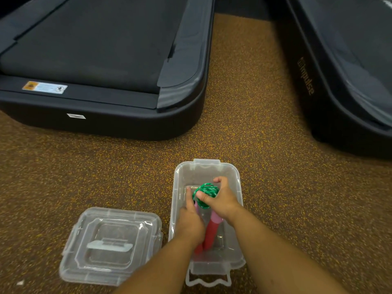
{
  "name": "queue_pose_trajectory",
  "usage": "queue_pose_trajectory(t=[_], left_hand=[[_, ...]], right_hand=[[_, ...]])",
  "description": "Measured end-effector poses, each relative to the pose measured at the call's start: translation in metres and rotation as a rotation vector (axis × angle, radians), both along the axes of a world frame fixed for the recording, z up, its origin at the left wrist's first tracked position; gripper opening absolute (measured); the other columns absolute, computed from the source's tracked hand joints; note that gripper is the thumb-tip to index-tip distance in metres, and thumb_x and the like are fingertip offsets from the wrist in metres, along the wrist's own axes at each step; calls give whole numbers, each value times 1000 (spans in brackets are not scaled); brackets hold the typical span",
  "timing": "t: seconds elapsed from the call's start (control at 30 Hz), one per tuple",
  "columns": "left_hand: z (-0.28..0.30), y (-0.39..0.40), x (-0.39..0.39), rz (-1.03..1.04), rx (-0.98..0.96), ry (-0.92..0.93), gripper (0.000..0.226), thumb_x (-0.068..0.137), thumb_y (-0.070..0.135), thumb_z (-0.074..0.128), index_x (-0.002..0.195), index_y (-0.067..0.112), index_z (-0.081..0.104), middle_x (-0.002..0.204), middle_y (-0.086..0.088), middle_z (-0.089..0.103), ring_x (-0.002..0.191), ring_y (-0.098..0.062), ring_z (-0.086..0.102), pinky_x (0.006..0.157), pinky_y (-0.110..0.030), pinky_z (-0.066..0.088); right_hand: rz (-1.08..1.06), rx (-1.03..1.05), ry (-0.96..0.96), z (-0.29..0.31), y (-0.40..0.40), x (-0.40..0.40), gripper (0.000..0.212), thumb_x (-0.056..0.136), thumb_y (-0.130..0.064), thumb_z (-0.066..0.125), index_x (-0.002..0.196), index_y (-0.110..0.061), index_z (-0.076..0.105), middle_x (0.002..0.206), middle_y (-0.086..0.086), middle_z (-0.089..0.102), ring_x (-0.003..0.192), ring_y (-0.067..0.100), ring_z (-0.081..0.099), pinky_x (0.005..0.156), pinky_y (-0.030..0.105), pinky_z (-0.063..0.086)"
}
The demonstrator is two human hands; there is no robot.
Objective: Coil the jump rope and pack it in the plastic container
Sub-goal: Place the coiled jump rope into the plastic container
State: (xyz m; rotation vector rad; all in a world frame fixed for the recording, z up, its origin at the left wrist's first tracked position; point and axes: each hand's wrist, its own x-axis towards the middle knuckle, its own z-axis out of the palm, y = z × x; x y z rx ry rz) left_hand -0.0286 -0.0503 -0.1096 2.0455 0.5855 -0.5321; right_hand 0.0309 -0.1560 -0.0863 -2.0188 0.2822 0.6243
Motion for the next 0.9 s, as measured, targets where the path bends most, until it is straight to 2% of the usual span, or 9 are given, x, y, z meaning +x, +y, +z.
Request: queue_pose_trajectory(t=[0.13,0.2,0.27,0.33,0.4,0.53,0.67,0.77,0.9], left_hand=[[-5,3,0,-28,44,20,76,100,22,42,148,45,-12,100,-11,49,69,-14,52,57,-26,40],[-10,3,-4,-153,76,84,81,96,20,50,151,43,-5,129,-19,45,103,-26,59,84,-33,47],[-18,1,-9,-285,55,213,75,91,21,56,152,40,15,158,-21,10,139,-37,34,110,-40,31],[-23,0,-14,-341,38,310,61,93,23,53,148,33,29,161,-19,-9,146,-38,18,117,-40,21],[-26,-1,-14,-290,32,357,55,96,26,47,148,28,30,160,-20,-12,146,-37,18,118,-39,20],[-61,-3,-15,-107,-83,410,56,89,36,49,144,30,37,156,-24,20,138,-38,35,114,-44,30],[-175,-13,-12,219,-260,416,62,73,45,42,134,32,45,136,-14,51,115,-34,56,100,-50,46],[-143,-16,-8,437,-328,440,71,74,46,41,141,24,38,136,-14,52,112,-34,57,96,-50,49],[-132,-20,2,580,-396,440,67,75,33,42,140,20,35,126,-19,59,101,-37,63,87,-50,54]], right_hand=[[0,-55,49,-13,-1,-7,56,81,-6,70,114,-33,35,124,13,49,98,24,59,70,31,55],[141,-206,79,-24,-2,-18,39,84,-9,65,110,-30,46,122,14,52,99,27,58,77,32,51],[286,-246,175,-35,-1,-34,27,90,-18,59,116,-27,57,126,16,54,106,30,59,89,30,49],[393,-263,254,-46,1,-51,34,94,-30,54,128,-30,55,134,17,50,116,31,56,98,30,44],[440,-289,279,-51,2,-59,46,94,-33,52,139,-39,44,144,18,38,125,32,50,107,32,39],[448,-320,346,-56,1,-57,62,93,-24,55,148,-34,28,154,14,30,135,30,41,113,34,33],[468,-325,382,-55,7,-62,61,82,-31,66,139,-33,44,133,10,59,116,27,59,100,35,46],[496,-354,424,-67,9,-65,60,75,-38,68,132,-31,53,123,5,66,107,23,64,96,34,50],[460,-321,482,-44,10,-62,49,87,-26,63,134,-16,53,133,9,58,109,17,56,101,34,43]])
